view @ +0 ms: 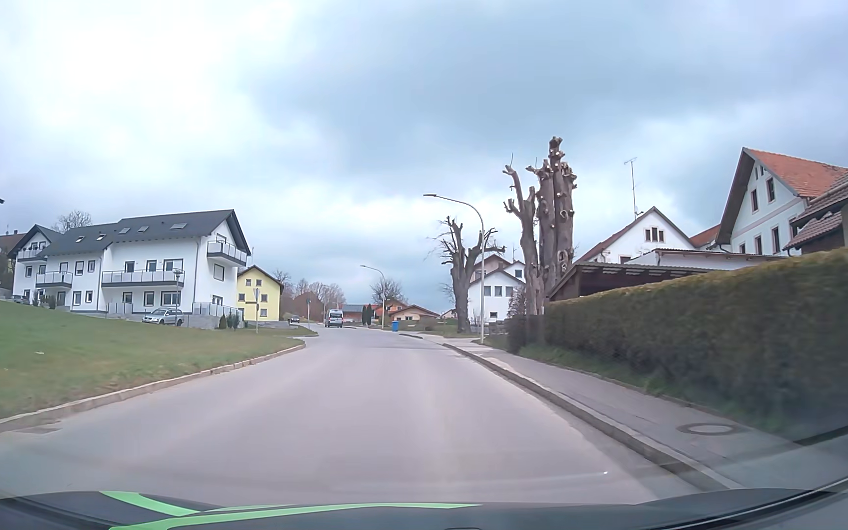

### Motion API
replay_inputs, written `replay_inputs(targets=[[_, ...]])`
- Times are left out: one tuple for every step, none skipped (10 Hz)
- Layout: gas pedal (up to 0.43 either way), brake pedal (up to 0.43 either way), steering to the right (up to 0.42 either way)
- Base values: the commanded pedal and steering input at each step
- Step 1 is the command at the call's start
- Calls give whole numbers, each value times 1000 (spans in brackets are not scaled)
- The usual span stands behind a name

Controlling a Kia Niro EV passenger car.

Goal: Follow the waypoints while adhering to traffic rules and regulations

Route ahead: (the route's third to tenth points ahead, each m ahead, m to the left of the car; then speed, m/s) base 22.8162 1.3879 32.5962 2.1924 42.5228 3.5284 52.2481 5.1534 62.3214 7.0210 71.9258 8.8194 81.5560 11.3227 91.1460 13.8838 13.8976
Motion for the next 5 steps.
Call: replay_inputs(targets=[[287, 0, -14], [287, 0, -15], [287, 0, -14], [287, 0, -14], [287, 0, -15]])
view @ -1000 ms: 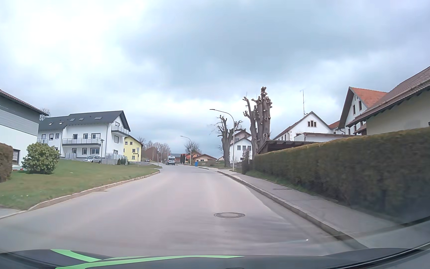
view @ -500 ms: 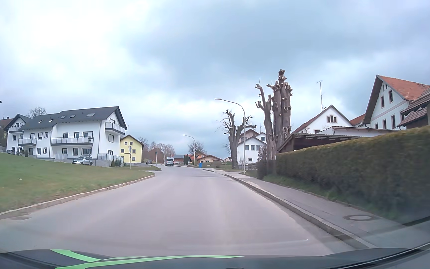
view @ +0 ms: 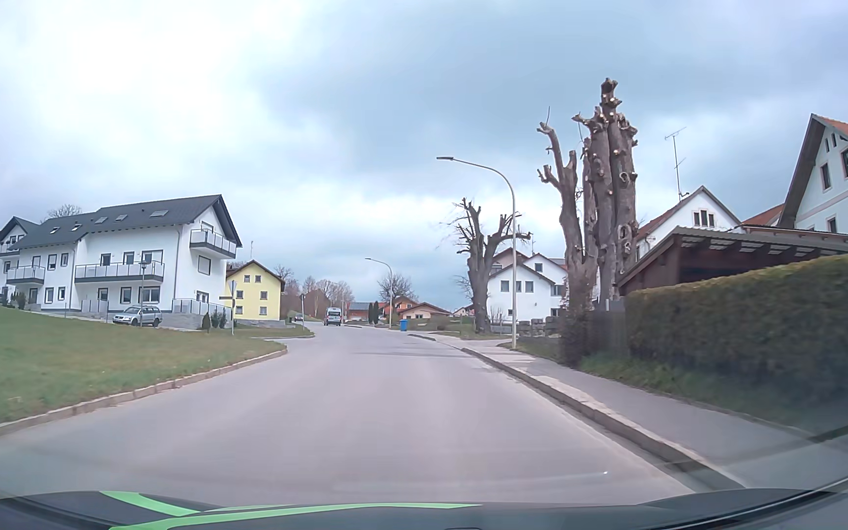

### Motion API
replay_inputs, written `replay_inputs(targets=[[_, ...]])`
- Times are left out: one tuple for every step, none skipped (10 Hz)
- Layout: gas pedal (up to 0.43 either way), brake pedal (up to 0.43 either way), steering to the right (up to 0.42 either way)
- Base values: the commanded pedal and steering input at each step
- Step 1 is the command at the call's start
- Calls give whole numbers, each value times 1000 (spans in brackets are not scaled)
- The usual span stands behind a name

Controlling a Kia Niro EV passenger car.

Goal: Follow the waypoints while adhering to traffic rules and regulations

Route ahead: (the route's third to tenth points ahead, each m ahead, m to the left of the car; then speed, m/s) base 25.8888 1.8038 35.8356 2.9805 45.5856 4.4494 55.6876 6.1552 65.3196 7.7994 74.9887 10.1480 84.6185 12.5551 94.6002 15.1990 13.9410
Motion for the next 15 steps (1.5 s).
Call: replay_inputs(targets=[[287, 0, -15], [287, 0, -14], [287, 0, -14], [287, 0, -14], [287, 0, -14], [287, 0, -14], [287, 0, -14], [287, 0, -14], [287, 0, -14], [287, 0, -14], [287, 0, -14], [287, 0, -14], [287, 0, -14], [287, 0, -14], [287, 0, -14]])
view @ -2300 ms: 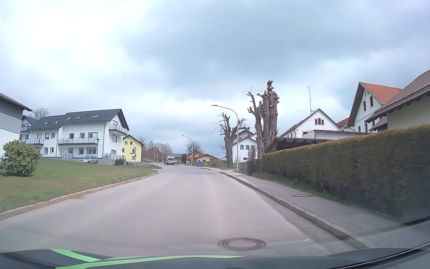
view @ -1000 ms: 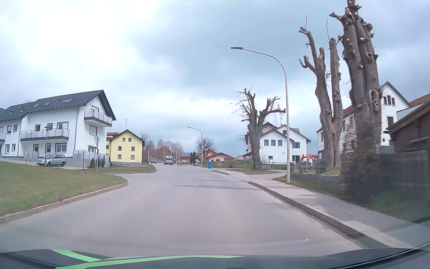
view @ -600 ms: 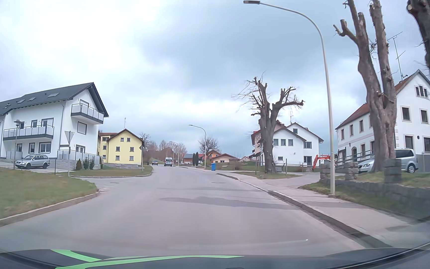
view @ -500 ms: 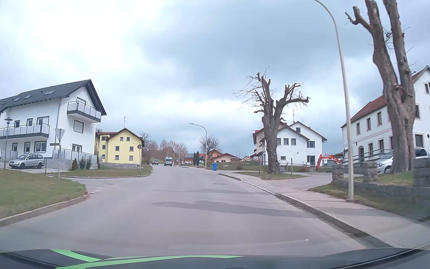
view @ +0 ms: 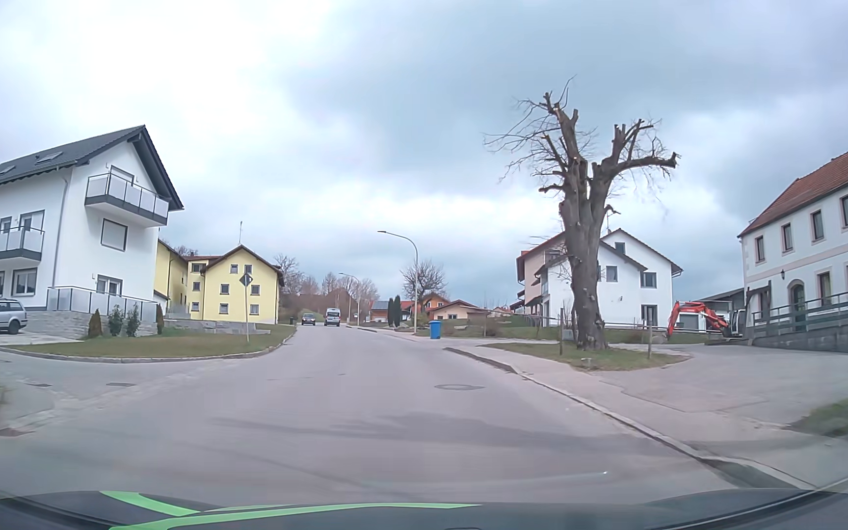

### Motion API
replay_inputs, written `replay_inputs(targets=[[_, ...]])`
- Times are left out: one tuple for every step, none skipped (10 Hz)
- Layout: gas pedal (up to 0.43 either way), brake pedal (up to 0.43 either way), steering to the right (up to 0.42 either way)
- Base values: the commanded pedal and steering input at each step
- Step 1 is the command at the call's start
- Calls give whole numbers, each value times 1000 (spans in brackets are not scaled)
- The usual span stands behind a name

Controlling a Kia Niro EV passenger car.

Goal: Follow the waypoints while adhering to traffic rules and regulations

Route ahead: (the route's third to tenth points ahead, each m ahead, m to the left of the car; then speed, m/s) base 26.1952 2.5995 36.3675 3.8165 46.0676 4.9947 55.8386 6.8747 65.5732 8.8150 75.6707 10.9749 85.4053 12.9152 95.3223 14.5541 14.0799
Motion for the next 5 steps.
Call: replay_inputs(targets=[[287, 0, -14], [287, 0, -14], [287, 0, -14], [287, 0, -14], [287, 0, -14]])
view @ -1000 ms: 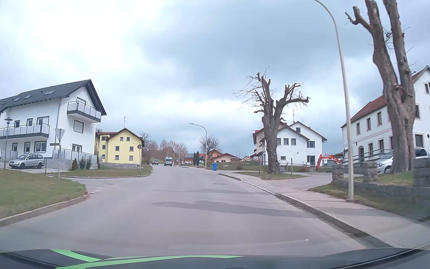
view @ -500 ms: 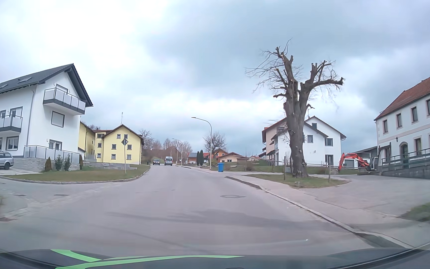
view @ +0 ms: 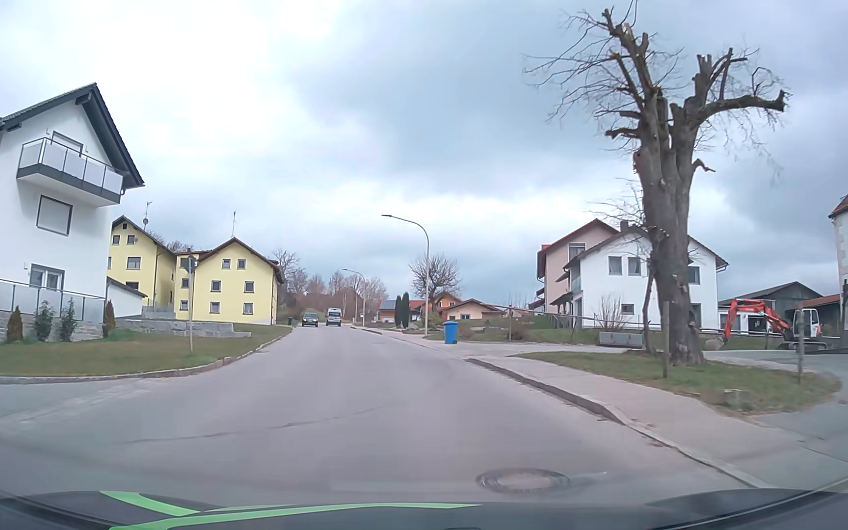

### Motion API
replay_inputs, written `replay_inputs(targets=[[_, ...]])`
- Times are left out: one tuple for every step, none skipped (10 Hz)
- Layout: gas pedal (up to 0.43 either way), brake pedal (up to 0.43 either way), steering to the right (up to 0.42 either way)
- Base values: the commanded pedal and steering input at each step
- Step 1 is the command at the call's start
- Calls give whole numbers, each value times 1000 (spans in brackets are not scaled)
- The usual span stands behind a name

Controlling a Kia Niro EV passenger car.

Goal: Follow the waypoints while adhering to traffic rules and regulations

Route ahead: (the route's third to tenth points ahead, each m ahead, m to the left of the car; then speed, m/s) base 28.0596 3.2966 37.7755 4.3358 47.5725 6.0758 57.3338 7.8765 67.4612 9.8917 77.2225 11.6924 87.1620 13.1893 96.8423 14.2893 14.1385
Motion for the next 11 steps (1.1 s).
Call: replay_inputs(targets=[[287, 0, -16], [287, 0, -19], [287, 0, -21], [287, 0, -24], [287, 0, -24], [287, 0, -24], [287, 0, -24], [287, 0, -24], [287, 0, -24], [287, 0, -24], [287, 0, -24]])
